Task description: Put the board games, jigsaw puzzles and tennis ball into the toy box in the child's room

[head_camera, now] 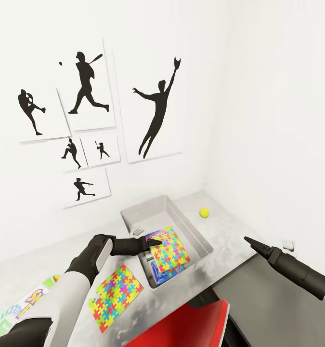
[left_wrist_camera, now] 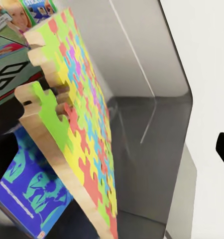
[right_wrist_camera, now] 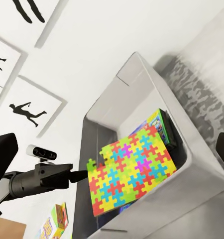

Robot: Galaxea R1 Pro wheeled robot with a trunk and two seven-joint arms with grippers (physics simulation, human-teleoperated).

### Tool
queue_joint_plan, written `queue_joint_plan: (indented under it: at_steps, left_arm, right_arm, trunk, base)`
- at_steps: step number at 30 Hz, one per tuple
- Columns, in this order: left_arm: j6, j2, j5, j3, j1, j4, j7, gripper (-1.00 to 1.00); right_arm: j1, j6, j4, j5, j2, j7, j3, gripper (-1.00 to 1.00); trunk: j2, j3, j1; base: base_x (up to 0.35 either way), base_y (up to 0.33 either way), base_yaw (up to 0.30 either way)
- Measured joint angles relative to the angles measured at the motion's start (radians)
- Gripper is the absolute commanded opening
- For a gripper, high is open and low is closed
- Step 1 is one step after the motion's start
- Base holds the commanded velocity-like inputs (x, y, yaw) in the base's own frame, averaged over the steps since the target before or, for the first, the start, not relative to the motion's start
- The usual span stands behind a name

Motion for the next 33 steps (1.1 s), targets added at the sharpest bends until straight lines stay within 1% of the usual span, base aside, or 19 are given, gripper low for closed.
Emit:
queue_joint_plan:
  at_steps: [16,17,19,20,23,28,33]
  left_arm:
    - [-0.002,0.01,0.004,0.009,0.0,0.014,-0.018,1.0]
    - [-0.002,0.01,0.001,0.009,0.0,0.013,-0.017,1.0]
    - [-0.011,0.01,-0.016,0.009,0.001,-0.004,-0.014,1.0]
    - [-0.011,0.011,-0.016,0.01,0.001,-0.018,-0.016,1.0]
    - [-0.011,0.015,-0.016,0.01,0.003,-0.06,-0.045,1.0]
    - [-0.011,0.017,-0.018,0.01,0.004,-0.078,-0.105,1.0]
    - [-0.011,0.017,-0.018,0.01,0.004,-0.081,-0.117,1.0]
  right_arm:
    - [0.0,0.0,0.001,0.0,0.0,0.0,0.0,1.0]
    - [0.0,0.0,0.001,0.0,0.0,0.0,0.0,1.0]
    - [0.0,0.0,0.001,0.0,0.0,0.0,0.0,1.0]
    - [0.0,0.0,0.001,0.0,0.0,0.0,0.0,1.0]
    - [0.0,0.0,0.0,0.0,0.0,0.0,0.0,1.0]
    - [0.0,0.0,0.0,0.0,0.0,0.0,0.0,1.0]
    - [0.0,0.0,0.001,0.0,0.0,0.0,0.0,1.0]
  trunk:
    - [0.0,0.0,0.0]
    - [0.0,0.0,0.0]
    - [0.001,0.0,0.0]
    - [0.001,0.0,0.0]
    - [0.001,0.0,0.0]
    - [0.001,0.0,0.0]
    - [0.001,0.0,0.0]
  base:
    - [0.0,0.0,0.0]
    - [0.0,0.0,0.0]
    - [0.0,0.0,0.0]
    - [0.0,0.0,0.0]
    - [0.0,0.0,0.0]
    - [0.0,0.0,0.0]
    - [0.0,0.0,0.0]
